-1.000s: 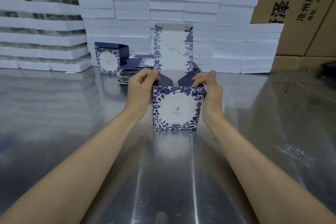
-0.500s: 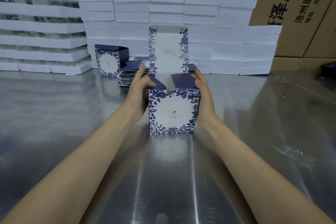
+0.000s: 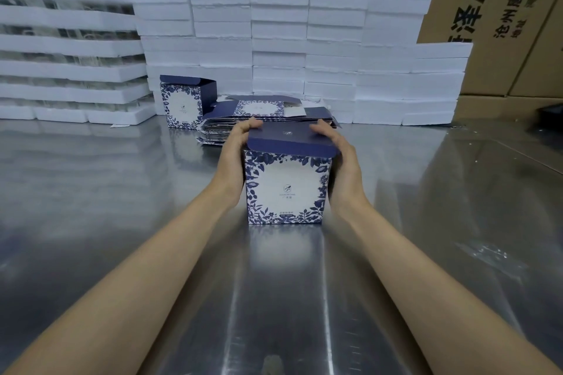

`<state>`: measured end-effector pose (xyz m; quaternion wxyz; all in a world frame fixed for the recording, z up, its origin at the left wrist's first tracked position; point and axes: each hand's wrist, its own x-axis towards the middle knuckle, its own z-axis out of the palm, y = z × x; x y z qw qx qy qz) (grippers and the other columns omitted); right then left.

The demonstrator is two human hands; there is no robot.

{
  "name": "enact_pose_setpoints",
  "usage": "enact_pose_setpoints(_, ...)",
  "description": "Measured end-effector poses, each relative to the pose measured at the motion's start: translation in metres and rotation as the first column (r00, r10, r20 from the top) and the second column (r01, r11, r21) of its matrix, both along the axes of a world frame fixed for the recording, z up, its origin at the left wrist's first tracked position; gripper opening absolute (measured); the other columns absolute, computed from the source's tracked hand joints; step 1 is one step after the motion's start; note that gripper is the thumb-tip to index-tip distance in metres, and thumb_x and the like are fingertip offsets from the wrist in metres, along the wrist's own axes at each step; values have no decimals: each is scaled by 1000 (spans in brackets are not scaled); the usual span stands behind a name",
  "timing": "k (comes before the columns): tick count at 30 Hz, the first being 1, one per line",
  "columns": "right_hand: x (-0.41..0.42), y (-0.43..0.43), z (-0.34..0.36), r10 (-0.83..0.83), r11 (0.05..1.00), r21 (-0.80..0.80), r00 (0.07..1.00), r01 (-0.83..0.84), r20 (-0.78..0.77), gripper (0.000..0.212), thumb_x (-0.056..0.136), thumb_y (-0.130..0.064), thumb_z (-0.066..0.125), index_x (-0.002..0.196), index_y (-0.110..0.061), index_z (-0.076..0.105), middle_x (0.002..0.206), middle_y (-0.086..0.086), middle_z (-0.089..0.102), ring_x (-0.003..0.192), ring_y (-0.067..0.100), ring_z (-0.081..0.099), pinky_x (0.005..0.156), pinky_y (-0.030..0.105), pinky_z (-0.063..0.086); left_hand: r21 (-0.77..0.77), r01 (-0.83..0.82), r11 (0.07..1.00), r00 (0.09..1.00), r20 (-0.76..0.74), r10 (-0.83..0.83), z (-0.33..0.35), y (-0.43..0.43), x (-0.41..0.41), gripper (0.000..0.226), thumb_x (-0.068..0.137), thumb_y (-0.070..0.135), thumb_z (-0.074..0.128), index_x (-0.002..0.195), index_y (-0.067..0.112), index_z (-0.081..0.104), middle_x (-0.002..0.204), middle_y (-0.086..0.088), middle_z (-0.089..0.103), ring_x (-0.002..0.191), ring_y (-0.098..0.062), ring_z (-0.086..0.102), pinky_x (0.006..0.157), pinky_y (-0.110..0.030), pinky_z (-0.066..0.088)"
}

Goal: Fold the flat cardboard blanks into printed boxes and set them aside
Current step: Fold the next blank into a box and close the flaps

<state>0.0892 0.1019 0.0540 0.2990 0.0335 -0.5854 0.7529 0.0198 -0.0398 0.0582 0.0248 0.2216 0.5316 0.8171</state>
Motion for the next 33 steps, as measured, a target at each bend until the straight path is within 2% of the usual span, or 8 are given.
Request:
enact_pose_setpoints(3, 3, 4, -2, 13, 998, 58, 1000, -12, -17, 44, 86, -55, 49, 110, -21, 62, 142, -3, 48, 125, 3, 49, 104, 20, 37, -38, 54, 998, 998, -18, -54, -4, -3, -3, 42, 101, 46, 31, 114, 25, 65, 113, 11, 69, 107, -7, 64, 99, -29, 46)
enact_pose_setpoints(6, 2, 6, -7, -55, 954, 294, 998, 52, 1, 39, 84, -40, 58, 120, -27, 54, 147, -7, 41, 133, 2, 39, 106, 15, 34, -181, 20, 983, 997, -69, -33, -4, -4, -8, 49, 97, 48, 45, 141, 27, 46, 148, 10, 45, 135, -6, 43, 116, -32, 30)
enact_pose_setpoints(8, 3, 7, -11, -118, 932, 343, 993, 116, -17, 28, 90, -29, 64, 116, -29, 55, 148, -8, 40, 130, -3, 40, 111, 27, 35, -259, -71, 963, 976, -216, 14, -3, -5, -4, 47, 101, 40, 44, 146, 31, 33, 158, 13, 23, 140, 1, 30, 116, -23, 24)
enact_pose_setpoints(11, 3, 9, -11, -181, 910, 373, 983, 182, -38, 15, 92, -25, 63, 105, -33, 59, 143, -9, 45, 124, -4, 45, 106, 34, 41, -284, -302, 910, 806, -585, 85, -5, -11, 3, 35, 100, 35, 45, 131, 21, 55, 147, 10, 43, 136, 2, 36, 110, -15, 29)
enact_pose_setpoints(14, 4, 9, -5, -238, 889, 380, 967, 255, -91, 9, 92, -26, 63, 94, -35, 61, 126, -8, 56, 102, 9, 57, 84, 31, 47, -294, -454, 841, 642, -762, 80, -9, -9, 9, 32, 91, 35, 57, 116, 17, 65, 121, 5, 63, 119, -10, 56, 100, -37, 46)
enact_pose_setpoints(19, 12, 7, 5, -229, 900, 337, 958, 276, -174, 10, 93, -23, 63, 92, -33, 64, 104, -3, 64, 76, 6, 57, 66, 19, 44, -217, -332, 918, 808, -568, 158, 4, -2, 20, 7, 90, 22, 66, 96, 24, 70, 94, 9, 71, 71, -6, 65, 62, -23, 50)
enact_pose_setpoints(26, 20, 3, 31, -226, 925, 261, 953, 275, -203, 15, 89, -17, 67, 77, -24, 69, 76, -9, 69, 74, 7, 63, 72, 23, 51, -107, -258, 960, 841, -514, 169, 27, -2, 28, 18, 85, 19, 72, 80, 36, 69, 83, 21, 70, 80, -1, 63, 78, -19, 48)
enact_pose_setpoints(33, 23, 0, 32, -206, 892, 360, 955, 273, -213, 15, 85, -11, 71, 80, -25, 68, 87, 1, 67, 85, 21, 64, 82, 36, 52, -125, -314, 941, 776, -605, 179, 28, -4, 29, 18, 85, 9, 71, 83, 27, 70, 81, 19, 68, 80, 0, 62, 74, -14, 45)
